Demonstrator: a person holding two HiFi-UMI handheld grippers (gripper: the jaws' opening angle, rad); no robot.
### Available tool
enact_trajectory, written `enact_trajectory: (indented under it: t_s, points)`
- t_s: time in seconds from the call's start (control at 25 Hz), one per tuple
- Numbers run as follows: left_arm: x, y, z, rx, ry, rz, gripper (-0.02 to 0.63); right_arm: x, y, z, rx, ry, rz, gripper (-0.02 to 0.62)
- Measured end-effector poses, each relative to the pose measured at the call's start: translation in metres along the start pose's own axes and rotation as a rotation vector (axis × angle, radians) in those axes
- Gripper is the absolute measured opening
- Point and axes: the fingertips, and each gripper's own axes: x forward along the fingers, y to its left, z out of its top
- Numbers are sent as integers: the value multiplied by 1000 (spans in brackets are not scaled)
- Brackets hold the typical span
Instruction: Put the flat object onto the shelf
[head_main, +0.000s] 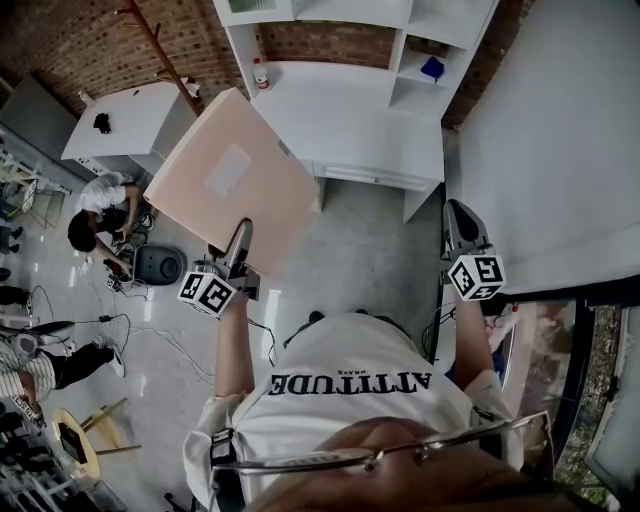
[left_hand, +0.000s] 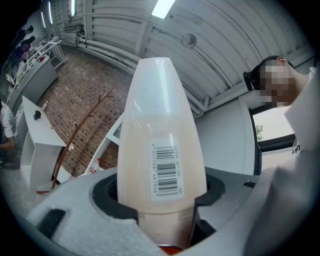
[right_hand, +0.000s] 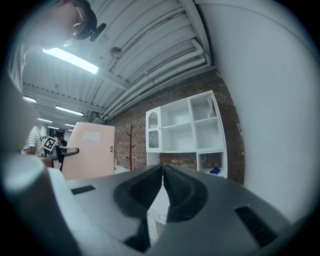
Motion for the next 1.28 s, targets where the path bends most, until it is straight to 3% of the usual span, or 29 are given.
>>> enact_trajectory:
  t_s: [0.92,1.28]
  points:
    - [-36,48,13,4,56,-52,291,8,85,-13,-44,30,-34,32]
    - [-38,58,13,2,68,-63,291,3,89,-15,-49,40,-58,32]
